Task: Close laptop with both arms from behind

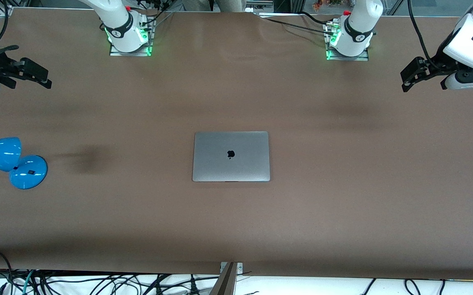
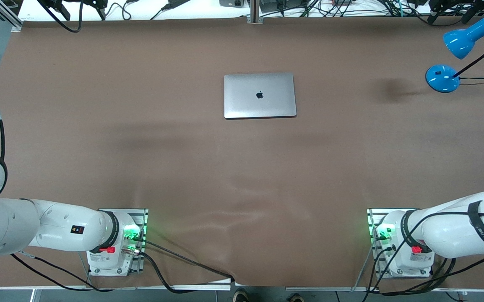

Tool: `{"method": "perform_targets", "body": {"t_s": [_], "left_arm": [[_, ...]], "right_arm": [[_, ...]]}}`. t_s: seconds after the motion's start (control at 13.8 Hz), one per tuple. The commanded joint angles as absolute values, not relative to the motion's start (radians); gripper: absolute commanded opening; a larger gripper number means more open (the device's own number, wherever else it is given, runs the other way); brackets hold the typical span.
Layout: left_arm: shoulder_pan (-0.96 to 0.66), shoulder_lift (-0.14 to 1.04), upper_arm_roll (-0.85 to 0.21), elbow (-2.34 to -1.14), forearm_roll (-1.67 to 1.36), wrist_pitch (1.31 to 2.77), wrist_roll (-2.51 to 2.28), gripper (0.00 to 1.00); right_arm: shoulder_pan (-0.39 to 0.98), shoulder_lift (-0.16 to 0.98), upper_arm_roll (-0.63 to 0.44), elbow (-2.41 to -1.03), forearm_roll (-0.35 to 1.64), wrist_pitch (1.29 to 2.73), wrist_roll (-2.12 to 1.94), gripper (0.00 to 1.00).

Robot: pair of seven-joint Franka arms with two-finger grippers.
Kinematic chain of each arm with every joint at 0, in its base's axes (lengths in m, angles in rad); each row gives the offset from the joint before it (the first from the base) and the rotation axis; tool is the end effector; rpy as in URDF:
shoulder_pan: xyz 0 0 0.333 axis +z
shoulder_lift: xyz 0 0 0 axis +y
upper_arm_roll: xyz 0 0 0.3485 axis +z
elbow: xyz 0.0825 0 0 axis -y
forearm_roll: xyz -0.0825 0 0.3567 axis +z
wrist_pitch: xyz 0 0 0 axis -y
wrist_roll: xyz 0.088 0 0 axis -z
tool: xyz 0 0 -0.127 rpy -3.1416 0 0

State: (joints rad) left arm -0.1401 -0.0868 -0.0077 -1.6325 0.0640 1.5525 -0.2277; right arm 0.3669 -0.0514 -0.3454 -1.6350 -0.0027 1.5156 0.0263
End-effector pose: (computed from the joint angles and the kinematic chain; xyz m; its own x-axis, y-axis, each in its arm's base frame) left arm 0.4911 -0.0650 0.6526 0.9965 0.0806 0.0212 0.0817 -0.9948 -0.0614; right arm 0.5023 0.0055 0.6289 0.9974 -0.0033 -0.0713 -0.0043 -0.9999 -0.0128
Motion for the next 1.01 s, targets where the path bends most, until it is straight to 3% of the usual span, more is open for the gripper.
{"method": "perform_targets", "body": {"t_s": [0.0,0.43,0.58,0.94], "left_arm": [[-0.147,-0.109,0.005,-1.692,0.043,1.589,-0.232,1.00],[-0.185,-0.094,0.038,-1.658,0.051,1.595,-0.216,1.00],[-0.253,-0.084,0.119,-1.635,0.057,1.592,-0.213,1.00],[-0.238,-0.045,0.117,-1.592,0.057,1.589,-0.189,1.00]], "right_arm": [[0.205,-0.026,-0.191,-1.608,-0.009,1.499,0.020,1.00],[-0.030,-0.020,0.041,-1.605,-0.009,1.502,0.023,1.00],[-0.041,-0.018,0.054,-1.605,-0.009,1.503,0.023,1.00],[-0.044,-0.017,0.054,-1.605,-0.017,1.512,0.014,1.00]]}}
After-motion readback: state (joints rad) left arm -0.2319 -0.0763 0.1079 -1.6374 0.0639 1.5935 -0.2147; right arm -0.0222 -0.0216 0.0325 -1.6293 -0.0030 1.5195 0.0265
